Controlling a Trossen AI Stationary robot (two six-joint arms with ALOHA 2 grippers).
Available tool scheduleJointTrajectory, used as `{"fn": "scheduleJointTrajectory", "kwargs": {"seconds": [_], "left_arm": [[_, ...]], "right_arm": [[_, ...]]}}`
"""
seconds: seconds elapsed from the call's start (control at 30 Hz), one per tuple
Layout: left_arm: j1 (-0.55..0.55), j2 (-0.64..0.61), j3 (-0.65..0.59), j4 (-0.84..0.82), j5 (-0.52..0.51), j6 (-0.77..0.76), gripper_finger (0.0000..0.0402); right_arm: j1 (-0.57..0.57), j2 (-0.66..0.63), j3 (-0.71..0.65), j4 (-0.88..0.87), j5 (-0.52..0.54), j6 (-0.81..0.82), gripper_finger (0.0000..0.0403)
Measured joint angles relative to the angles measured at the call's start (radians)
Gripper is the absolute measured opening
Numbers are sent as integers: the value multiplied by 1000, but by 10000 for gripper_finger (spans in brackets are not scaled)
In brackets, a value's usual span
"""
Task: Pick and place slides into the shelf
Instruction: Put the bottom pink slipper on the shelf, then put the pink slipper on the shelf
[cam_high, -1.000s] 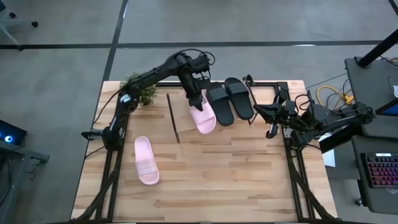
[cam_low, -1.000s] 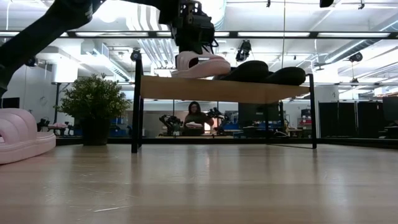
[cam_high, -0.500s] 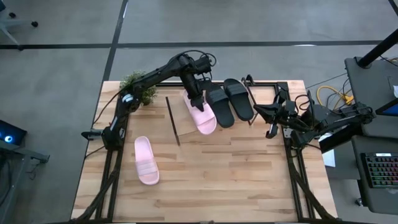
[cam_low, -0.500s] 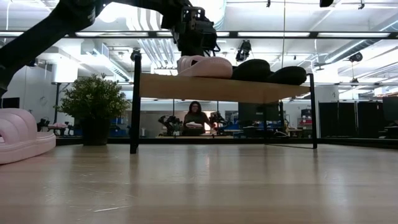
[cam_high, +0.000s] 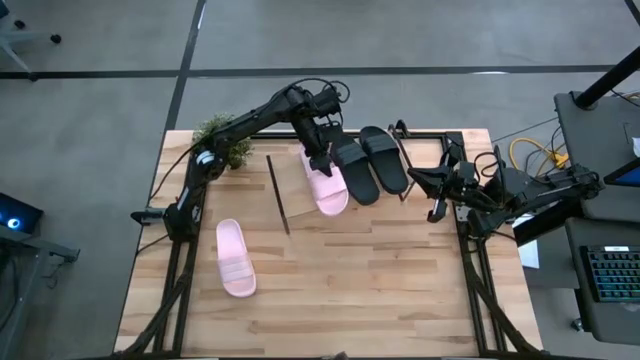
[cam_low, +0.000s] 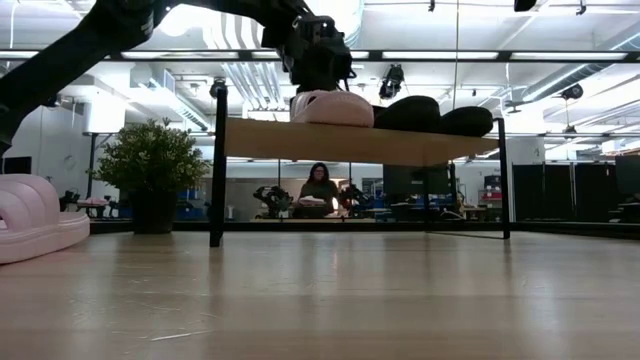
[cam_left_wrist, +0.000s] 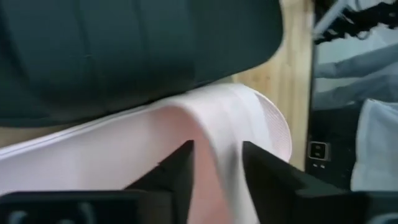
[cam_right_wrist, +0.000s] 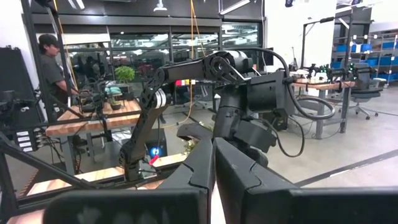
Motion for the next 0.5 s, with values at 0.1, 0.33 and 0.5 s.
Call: {"fn": "scheduleJointTrajectory", "kwargs": {"seconds": [0.1,0.33,0.5], "left_arm": [[0,0,0,-1,-23,-3,164],[0,-12,0,7,-27,-29,214],[0,-31,2,7,-37,-29,219]], "right_arm": [[0,0,0,0,0,0,9],[0,0,0,0,0,0,9],[0,0,0,0,0,3,8]]}}
